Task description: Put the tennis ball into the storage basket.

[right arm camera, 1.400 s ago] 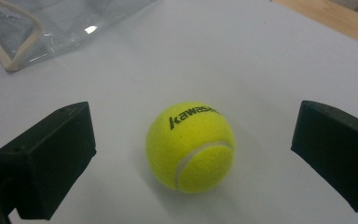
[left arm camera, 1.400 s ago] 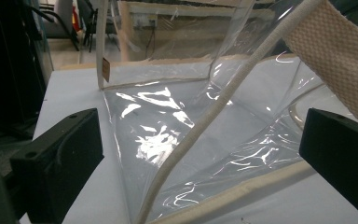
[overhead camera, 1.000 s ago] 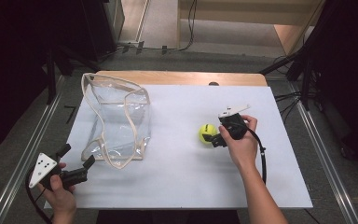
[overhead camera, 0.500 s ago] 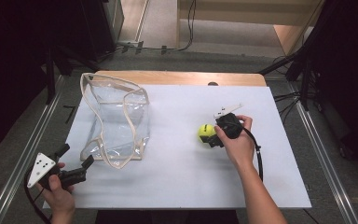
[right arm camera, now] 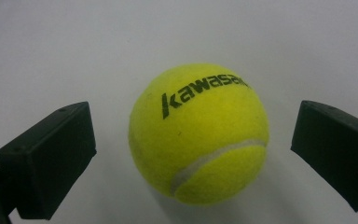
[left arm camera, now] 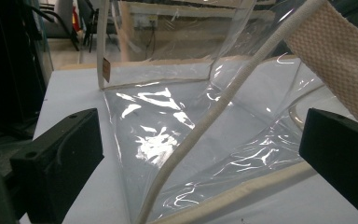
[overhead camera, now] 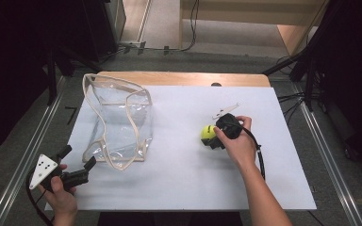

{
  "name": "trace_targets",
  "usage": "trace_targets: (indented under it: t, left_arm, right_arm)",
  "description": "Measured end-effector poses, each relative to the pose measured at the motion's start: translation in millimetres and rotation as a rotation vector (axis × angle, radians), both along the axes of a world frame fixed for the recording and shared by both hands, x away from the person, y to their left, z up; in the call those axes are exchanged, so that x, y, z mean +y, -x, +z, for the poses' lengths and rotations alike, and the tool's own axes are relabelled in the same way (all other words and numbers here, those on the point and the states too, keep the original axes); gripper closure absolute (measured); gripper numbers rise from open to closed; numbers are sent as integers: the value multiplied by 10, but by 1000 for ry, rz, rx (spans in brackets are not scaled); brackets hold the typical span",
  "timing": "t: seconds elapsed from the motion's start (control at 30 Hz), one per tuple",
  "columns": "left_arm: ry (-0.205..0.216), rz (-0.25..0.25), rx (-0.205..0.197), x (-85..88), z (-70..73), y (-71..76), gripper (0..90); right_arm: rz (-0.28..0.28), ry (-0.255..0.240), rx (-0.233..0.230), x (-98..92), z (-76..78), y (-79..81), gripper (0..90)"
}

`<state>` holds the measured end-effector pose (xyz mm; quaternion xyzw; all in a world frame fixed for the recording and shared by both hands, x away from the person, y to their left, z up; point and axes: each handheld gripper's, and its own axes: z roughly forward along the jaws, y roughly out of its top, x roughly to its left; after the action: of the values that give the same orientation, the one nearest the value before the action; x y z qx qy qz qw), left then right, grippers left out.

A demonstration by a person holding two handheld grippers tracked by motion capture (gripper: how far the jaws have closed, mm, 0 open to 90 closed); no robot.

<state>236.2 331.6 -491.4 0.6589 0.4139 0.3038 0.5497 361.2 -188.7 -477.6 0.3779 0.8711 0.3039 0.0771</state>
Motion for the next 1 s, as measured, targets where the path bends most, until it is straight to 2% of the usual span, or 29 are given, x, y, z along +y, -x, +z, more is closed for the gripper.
trace_targets:
  t: [0.17,0.3,0.7,0.9,0.93,1.0]
  left_arm:
    - [1,0,0,1,0,0,0]
    - [1,-1,0,1,0,0,0]
    - [1,-1,-1,0,0,-2,0]
    - [1,0,0,1,0,-3,0]
    - [1,0,0,1,-1,-3,0]
    - [2,1,1,-1,-1,-4,0]
  right_arm:
    - [2,14,15,45,-16,-24,0]
    - [4,28,16,72,-31,-41,85]
    - [7,47,54,93,-79,-86,86]
    - [-21,67,66,88,-94,-104,168]
    - [-23,50,73,81,-87,-108,211]
    - [-23,45,73,74,-76,-114,226]
